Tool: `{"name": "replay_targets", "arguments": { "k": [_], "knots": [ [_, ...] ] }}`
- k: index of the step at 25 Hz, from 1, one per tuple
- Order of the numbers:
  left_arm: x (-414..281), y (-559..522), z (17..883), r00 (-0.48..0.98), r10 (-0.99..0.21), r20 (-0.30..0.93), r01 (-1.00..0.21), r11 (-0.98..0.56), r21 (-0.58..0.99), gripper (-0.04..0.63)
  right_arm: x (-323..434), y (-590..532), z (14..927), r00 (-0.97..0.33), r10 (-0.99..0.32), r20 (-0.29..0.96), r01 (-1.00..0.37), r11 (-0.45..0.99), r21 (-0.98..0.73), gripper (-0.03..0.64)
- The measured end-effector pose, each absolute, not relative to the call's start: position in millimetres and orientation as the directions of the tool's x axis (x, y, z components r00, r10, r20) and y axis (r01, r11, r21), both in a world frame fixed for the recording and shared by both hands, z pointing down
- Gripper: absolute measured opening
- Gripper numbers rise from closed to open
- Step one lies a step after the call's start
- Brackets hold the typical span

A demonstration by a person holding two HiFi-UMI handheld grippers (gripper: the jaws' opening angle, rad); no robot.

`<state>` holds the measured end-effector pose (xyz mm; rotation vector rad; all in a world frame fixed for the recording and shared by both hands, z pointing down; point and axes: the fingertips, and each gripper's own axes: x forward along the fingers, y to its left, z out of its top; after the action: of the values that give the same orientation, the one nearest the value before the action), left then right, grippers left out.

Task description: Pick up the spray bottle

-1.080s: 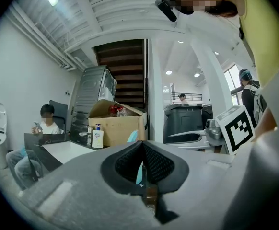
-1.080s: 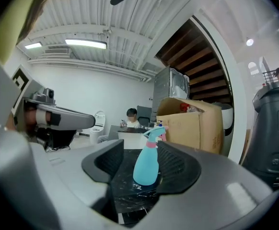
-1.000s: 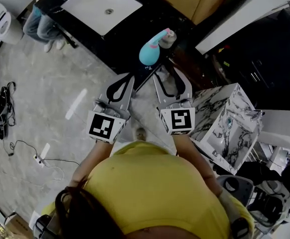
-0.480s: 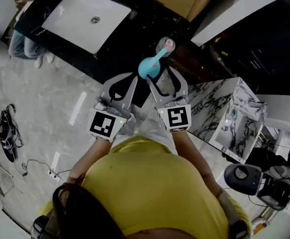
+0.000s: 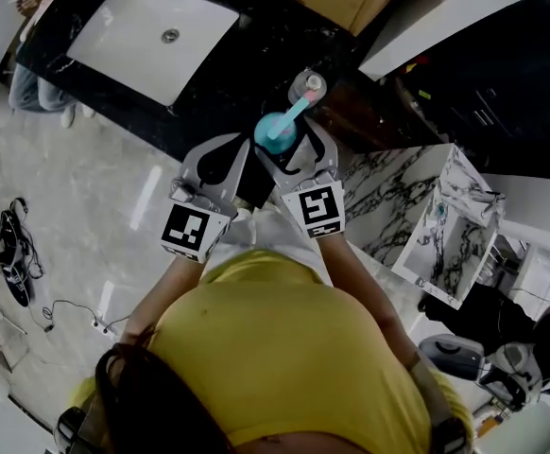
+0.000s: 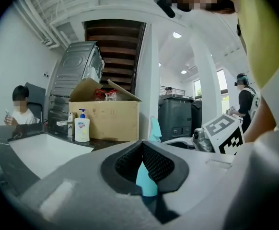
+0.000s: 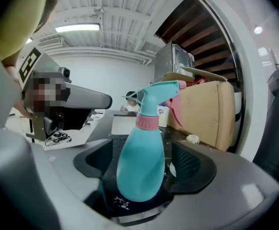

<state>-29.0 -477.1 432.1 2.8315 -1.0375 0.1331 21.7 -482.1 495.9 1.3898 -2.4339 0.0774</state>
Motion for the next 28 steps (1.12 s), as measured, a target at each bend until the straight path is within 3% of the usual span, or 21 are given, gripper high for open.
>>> {"name": "replay_targets", "arguments": {
  "k": [13, 28],
  "knots": [
    [-48.0, -488.8, 438.3, 0.677, -0.716, 0.172, -0.735, -0.669, 0.108, 0.005, 10.2, -503.3, 528.6, -0.555, -0.745, 0.369, -0.779, 0.621, 0.082, 0.382],
    [-64.2, -495.6, 434.4, 0.635, -0.754, 0.168, -0.772, -0.628, 0.095, 0.005, 12.1, -512.8, 514.2, -0.54, -0.769, 0.341, -0.793, 0.601, 0.098, 0.377]
  ]
}}
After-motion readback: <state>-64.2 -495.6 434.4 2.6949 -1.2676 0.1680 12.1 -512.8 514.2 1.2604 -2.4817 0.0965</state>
